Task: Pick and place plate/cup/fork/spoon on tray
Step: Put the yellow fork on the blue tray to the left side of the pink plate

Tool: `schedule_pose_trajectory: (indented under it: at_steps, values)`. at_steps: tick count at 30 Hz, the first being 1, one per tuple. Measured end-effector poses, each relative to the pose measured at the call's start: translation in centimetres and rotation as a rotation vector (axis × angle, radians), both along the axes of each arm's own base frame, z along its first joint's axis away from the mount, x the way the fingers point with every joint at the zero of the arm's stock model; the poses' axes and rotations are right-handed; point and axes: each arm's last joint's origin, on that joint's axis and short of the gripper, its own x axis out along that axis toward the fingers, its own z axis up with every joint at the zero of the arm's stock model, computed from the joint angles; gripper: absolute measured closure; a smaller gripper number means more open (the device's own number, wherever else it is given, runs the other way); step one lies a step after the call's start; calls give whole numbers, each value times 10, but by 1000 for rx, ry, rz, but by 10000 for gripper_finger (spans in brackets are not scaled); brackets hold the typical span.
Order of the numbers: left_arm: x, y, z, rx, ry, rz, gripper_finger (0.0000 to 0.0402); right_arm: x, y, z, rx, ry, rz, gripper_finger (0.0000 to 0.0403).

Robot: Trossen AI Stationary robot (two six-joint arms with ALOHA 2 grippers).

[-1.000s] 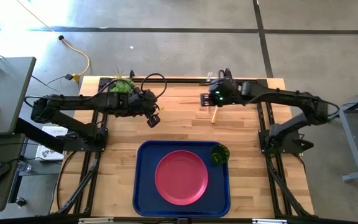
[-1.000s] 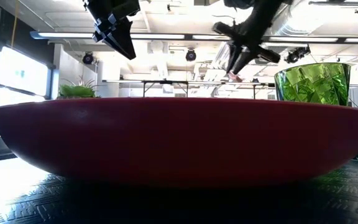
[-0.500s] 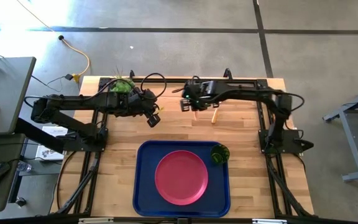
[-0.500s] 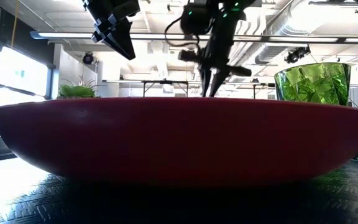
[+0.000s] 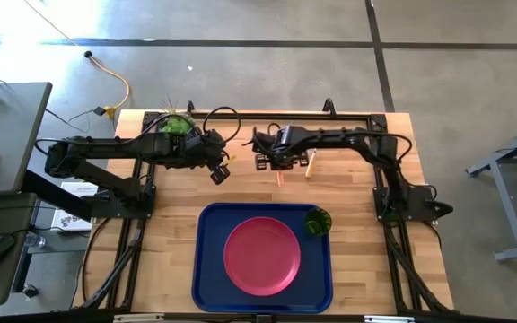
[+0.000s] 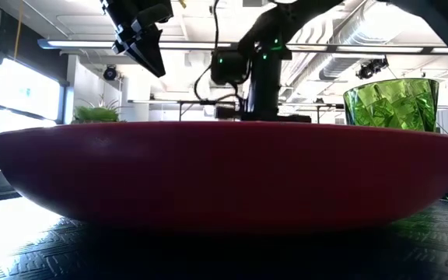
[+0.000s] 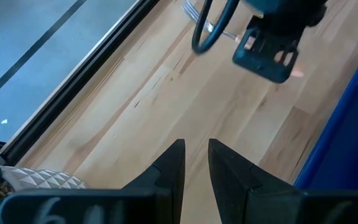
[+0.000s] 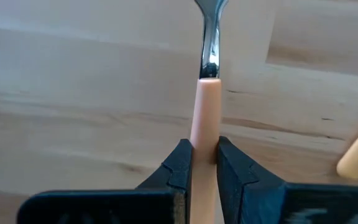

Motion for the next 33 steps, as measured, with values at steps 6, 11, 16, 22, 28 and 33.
schedule_pose_trajectory:
  at_steps: [6, 11, 16, 22, 28, 33]
  values:
    - [0, 0, 0, 0, 0, -1, 339, 3, 0, -17, 28, 37, -25, 377]
    - [-1, 0, -1, -3, 9, -2, 339, 5, 0, -31, 62, 65, -38, 377]
    - [-1, -1, -1, -15, 15, -11, 339, 5, 0, -34, 81, 69, -45, 377]
    - [-1, -1, -1, -16, 16, -12, 339, 5, -1, -34, 88, 67, -49, 361]
    - [-1, -1, -1, -4, 28, -30, 339, 5, -1, -34, 87, 67, -59, 336]
    - [-1, -1, -1, -2, 29, -33, 339, 6, -1, -34, 85, 64, -57, 333]
